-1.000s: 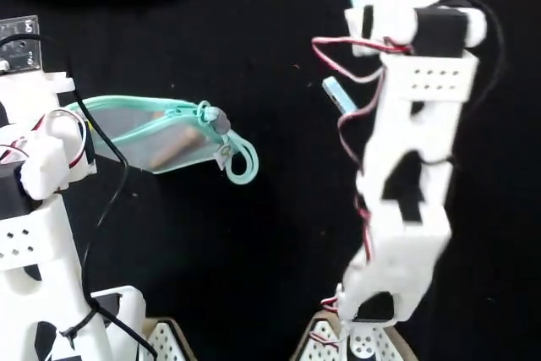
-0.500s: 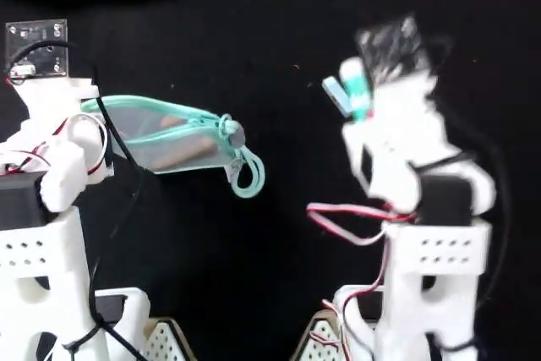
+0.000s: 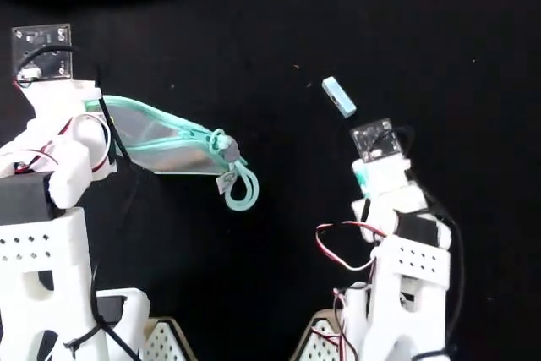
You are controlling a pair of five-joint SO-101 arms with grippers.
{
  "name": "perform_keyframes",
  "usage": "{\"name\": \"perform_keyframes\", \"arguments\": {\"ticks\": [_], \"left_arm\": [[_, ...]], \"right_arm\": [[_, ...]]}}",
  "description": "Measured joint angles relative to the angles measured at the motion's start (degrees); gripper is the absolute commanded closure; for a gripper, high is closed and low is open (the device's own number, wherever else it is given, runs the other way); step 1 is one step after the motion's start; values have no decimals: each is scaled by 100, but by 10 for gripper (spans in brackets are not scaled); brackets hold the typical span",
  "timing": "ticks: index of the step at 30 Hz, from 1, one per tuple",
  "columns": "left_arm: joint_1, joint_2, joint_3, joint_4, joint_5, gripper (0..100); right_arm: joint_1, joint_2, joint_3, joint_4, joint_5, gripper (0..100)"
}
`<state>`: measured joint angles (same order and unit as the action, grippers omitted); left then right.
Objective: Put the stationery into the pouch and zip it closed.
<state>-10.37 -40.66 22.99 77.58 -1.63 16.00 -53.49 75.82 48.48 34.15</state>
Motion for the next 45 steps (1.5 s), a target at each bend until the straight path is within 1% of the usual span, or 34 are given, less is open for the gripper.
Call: {"name": "perform_keyframes", "arguments": {"ticks": [5, 10, 12, 15, 16, 19, 21, 26, 30, 35, 39, 42, 45], "left_arm": [[9, 0, 0, 0, 0, 970], [18, 0, 0, 0, 0, 970], [18, 0, 0, 0, 0, 970], [18, 0, 9, 0, 9, 970], [18, 0, 9, 0, 9, 970], [18, 0, 9, 0, 9, 970], [18, 0, 9, 0, 18, 970], [18, 0, 9, 0, 18, 970], [18, 0, 9, 0, 18, 970], [18, 0, 9, 0, 18, 970], [18, 0, 9, 0, 18, 970], [18, 0, 9, 0, 18, 970], [18, 0, 9, 0, 18, 970]], "right_arm": [[0, 642, 9, -202, 9, 985], [18, 1635, -229, -237, 9, 981], [18, 2066, -422, -237, 9, 937], [18, 2532, -668, -202, 26, 825], [0, 2602, -730, -105, 88, 817], [-9, 2637, -826, 176, 396, 860], [-9, 2585, -888, 316, 475, 873], [0, 2180, -1433, 1248, 501, 817], [-35, 2048, -2189, 1873, 501, 811], [-668, 2136, -2760, 1996, 149, 809], [-1099, 2778, -2954, 1829, -202, 809], [-1055, 3402, -3156, 1591, -255, 809], [-862, 4035, -3429, 1521, 26, 810]]}}
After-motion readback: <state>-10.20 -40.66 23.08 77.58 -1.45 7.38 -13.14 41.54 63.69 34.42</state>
